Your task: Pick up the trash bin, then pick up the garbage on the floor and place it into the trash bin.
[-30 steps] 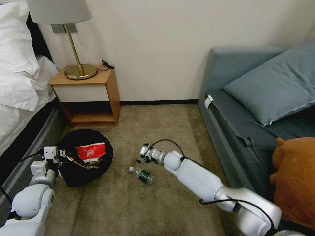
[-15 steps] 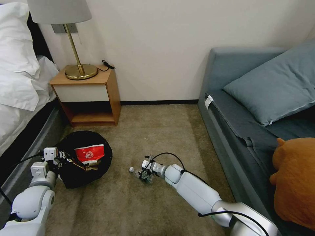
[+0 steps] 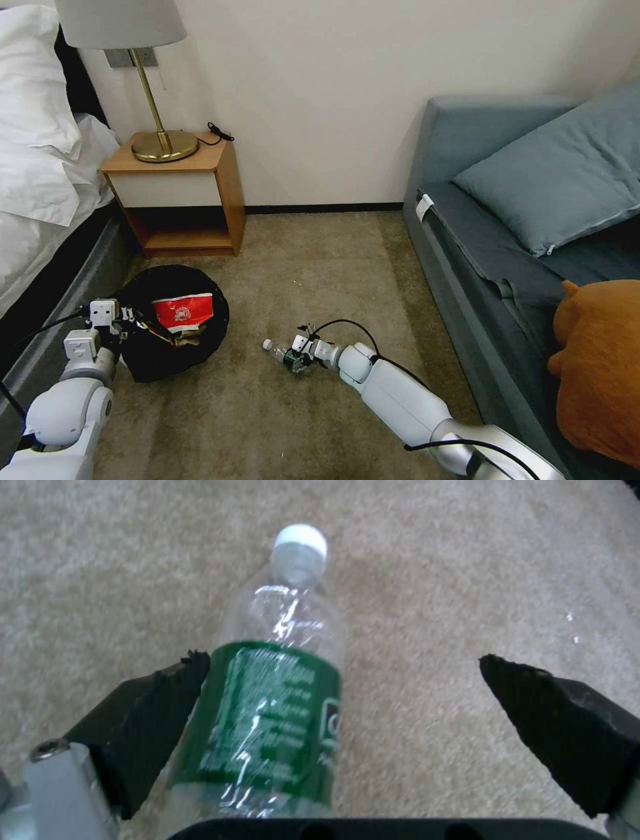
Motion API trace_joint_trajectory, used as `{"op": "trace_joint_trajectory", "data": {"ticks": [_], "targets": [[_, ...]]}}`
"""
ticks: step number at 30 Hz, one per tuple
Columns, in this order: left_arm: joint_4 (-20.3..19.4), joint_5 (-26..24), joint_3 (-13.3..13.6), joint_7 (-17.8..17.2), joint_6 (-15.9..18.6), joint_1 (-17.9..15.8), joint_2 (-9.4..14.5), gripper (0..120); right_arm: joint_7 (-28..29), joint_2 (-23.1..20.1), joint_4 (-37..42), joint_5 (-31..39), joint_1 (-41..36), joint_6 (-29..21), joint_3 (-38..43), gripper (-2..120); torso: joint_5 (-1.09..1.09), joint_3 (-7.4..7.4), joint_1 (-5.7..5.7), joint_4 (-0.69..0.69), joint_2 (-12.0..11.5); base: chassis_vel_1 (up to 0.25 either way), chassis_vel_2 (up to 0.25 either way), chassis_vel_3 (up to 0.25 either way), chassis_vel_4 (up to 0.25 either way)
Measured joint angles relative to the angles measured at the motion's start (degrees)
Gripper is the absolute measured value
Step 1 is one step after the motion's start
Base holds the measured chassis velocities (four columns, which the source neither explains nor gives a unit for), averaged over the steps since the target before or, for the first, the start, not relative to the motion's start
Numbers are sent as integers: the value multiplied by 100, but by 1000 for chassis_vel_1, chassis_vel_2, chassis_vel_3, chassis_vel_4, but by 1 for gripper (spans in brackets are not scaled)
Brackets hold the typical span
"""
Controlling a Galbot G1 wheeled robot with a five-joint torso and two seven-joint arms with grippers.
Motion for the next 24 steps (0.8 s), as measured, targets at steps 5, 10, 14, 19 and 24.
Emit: {"op": "trace_joint_trajectory", "data": {"ticks": [5,10,14,19,24], "targets": [[27,1,19,-2,16,-61,14,4,-40,19,-109,-102,-27,67,39,100,0,0,0,-1,0,0,0,0,0],[51,0,28,-5,35,-104,27,4,-72,36,-185,-162,-47,125,51,100,0,0,0,-1,-1,0,0,0,0],[66,-7,28,-7,46,-113,42,4,-88,53,-225,-190,-64,148,60,100,0,0,0,0,-1,0,0,0,0],[72,-15,18,-8,47,-108,48,4,-145,62,-282,-229,-67,179,79,97,0,0,0,0,-1,0,0,0,0],[67,-16,12,-8,48,-94,46,4,-210,66,-315,-282,-88,222,112,85,0,0,0,0,-1,0,0,0,0]]}}
